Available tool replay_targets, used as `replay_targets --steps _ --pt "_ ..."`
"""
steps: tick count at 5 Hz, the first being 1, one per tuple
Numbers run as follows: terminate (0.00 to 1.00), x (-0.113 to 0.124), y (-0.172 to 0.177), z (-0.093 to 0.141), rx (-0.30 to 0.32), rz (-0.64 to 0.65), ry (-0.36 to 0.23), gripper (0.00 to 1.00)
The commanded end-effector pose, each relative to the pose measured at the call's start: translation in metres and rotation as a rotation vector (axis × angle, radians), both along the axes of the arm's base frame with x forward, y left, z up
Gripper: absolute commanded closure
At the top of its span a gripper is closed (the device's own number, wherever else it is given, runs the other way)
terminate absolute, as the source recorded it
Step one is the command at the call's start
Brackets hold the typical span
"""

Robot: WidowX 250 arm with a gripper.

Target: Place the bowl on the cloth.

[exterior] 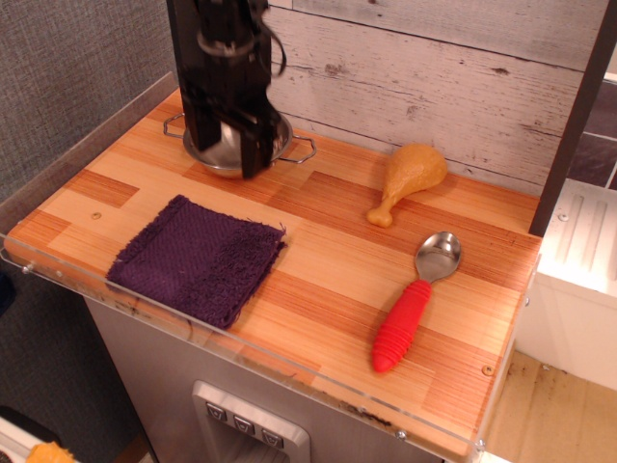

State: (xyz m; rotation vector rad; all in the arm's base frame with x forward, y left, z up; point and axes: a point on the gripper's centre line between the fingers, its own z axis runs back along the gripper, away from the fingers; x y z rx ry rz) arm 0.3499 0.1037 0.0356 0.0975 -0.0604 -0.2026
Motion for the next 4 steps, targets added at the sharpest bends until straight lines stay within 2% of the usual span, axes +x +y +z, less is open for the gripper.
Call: replay_targets --steps 1,2,4 --pt "0.0 0.007 -0.008 0.018 -0.078 -0.039 -0.096 0.0" --pt "0.0 0.005 -0.005 0.001 -0.084 -0.018 -0.07 1.0" --pt "0.0 0.004 -0.006 -0.011 -0.109 -0.017 -0.041 1.0"
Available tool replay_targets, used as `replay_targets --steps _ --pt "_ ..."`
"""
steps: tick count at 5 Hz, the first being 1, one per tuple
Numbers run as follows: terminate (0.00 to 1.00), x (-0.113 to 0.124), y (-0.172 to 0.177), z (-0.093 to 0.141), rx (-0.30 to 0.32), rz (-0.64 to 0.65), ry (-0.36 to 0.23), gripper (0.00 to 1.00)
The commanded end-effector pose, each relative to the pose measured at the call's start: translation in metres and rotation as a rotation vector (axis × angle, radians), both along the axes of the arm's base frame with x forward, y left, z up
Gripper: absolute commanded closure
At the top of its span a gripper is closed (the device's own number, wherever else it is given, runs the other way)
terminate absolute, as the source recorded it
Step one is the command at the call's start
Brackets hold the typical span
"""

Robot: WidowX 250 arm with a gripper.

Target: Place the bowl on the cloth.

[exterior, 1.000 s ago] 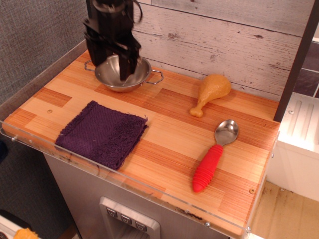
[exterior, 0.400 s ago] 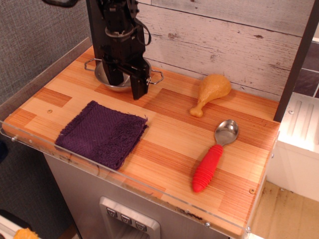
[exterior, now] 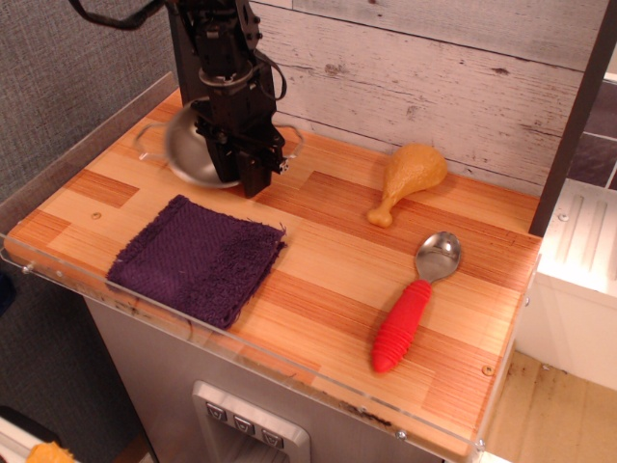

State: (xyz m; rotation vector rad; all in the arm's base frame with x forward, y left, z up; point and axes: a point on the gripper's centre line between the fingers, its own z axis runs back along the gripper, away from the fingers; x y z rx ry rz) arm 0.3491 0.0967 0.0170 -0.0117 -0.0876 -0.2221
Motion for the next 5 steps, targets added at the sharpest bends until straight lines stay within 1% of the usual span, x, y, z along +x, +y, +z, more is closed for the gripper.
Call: replay_targets --steps 1,2,3,4,5 --pt "0.0 0.005 0.0 0.011 -0.009 -0.012 -0.033 1.0" --pt "0.0 0.004 -0.001 0.02 -0.007 -0.028 -0.049 1.0" --pt "0.0 0.003 0.001 0.036 0.006 -0.022 -0.068 1.0" --pt "0.0 -0.008 0.012 0.072 -0.008 0.024 -0.147 1.0" --pt "0.0 -0.022 0.014 0.107 -0.011 0.075 -0.217 1.0"
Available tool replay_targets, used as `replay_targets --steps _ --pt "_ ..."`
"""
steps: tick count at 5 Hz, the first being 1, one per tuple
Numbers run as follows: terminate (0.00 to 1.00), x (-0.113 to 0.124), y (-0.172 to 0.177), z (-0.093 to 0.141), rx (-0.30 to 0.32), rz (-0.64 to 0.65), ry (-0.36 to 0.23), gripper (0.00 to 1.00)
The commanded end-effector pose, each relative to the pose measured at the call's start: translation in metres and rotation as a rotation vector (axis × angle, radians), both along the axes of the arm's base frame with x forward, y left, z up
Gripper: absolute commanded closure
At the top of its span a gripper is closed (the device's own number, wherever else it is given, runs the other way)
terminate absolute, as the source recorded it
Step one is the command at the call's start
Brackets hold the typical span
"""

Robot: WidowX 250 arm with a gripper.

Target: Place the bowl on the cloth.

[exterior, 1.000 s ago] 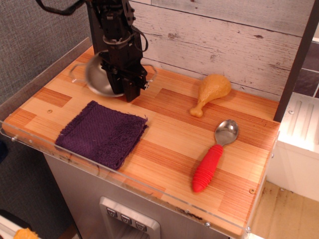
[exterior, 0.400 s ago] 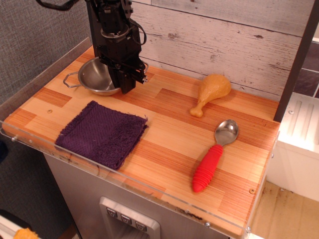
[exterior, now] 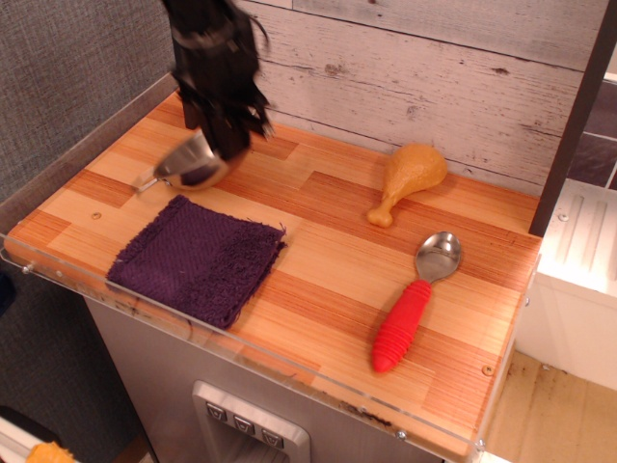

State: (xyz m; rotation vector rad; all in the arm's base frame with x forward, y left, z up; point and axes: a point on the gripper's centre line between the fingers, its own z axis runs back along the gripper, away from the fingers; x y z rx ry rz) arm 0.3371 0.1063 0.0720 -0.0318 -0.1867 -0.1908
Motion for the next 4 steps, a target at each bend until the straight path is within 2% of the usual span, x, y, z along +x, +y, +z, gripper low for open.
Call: replay_targets --steps 1,2,3,4 --pt "0.0 -0.029 -0.006 0.081 0.011 0.073 -0.149 1.0" --pt "0.0 -0.062 -0.031 0.081 -0.05 0.056 -0.123 1.0" --pt "0.0 -0.087 -0.052 0.055 -0.092 0.029 -0.043 1.0" --pt "0.0 -0.103 -0.059 0.026 -0.093 0.015 0.046 1.0"
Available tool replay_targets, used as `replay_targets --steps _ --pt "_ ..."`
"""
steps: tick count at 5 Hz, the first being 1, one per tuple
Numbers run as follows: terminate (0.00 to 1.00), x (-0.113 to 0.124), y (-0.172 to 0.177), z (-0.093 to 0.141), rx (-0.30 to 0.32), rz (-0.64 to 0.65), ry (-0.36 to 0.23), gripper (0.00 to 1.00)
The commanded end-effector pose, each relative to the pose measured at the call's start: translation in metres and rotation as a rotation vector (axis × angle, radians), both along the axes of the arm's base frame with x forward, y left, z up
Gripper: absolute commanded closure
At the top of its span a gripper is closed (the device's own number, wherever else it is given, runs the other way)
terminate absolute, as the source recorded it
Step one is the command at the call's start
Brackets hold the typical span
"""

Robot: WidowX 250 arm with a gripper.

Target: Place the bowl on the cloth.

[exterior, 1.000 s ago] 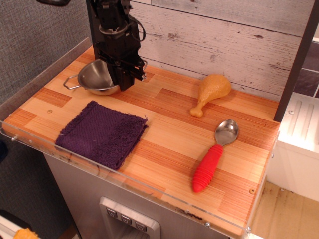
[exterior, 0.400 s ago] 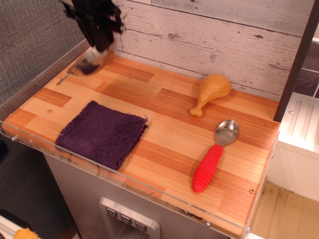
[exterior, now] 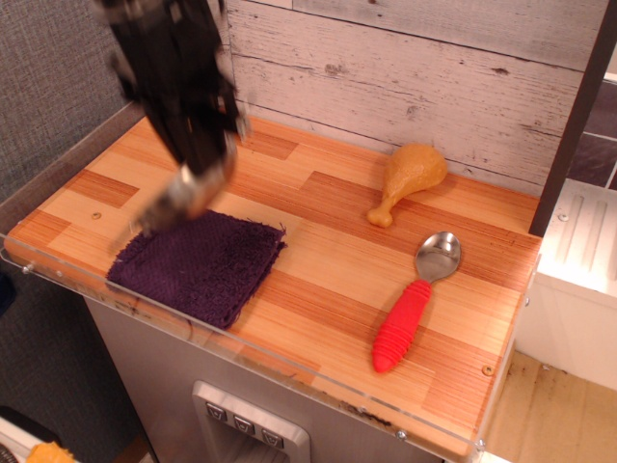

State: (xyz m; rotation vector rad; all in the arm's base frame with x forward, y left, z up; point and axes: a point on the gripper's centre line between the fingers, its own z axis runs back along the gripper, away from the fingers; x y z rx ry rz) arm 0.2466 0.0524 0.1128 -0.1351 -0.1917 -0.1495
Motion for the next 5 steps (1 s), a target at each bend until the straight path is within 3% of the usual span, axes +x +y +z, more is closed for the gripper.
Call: replay_targets --steps 1,2,3,4,5 --pt "0.0 -0.021 0.005 -0.038 0.02 0.007 0.12 1.0" --pt "0.0 -0.02 0.012 -0.039 0.047 0.028 0.141 1.0" --pt "0.0 -0.014 0.017 -0.016 0.078 0.044 0.092 1.0" --pt "0.0 -0.011 0.023 -0.02 0.055 0.07 0.141 1.0" --pt "0.0 -0.013 0.018 -0.026 0.01 0.07 0.187 0.0"
